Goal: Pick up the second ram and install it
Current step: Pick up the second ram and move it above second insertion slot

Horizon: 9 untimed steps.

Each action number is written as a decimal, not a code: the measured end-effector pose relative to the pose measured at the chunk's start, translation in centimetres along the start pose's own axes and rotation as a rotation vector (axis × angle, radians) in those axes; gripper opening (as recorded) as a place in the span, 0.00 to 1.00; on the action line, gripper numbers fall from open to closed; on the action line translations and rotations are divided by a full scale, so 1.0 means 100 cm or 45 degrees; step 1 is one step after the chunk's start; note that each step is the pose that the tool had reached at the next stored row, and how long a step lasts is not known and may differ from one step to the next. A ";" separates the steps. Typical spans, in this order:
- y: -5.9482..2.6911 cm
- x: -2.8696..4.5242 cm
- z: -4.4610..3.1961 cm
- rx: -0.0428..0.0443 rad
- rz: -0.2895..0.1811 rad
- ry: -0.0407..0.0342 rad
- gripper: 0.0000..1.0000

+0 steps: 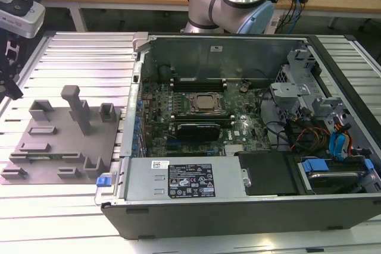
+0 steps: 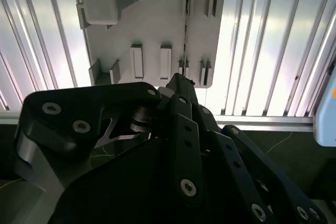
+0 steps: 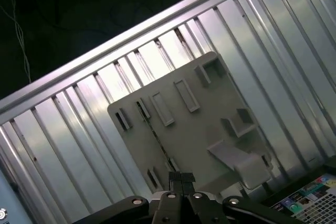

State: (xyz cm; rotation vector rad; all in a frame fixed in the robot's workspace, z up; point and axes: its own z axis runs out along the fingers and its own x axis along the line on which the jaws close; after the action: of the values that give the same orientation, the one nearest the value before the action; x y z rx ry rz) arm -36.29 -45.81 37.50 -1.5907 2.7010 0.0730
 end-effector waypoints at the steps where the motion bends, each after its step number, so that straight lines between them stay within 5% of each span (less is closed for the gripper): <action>1: 0.0000 0.0000 0.0000 0.000 -0.009 0.0003 0.08; 9: 0.0000 0.0000 0.0000 -0.004 -0.125 0.0046 0.08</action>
State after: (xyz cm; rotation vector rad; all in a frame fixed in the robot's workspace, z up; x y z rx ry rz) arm -36.29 -45.81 37.50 -1.7229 2.6213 0.0735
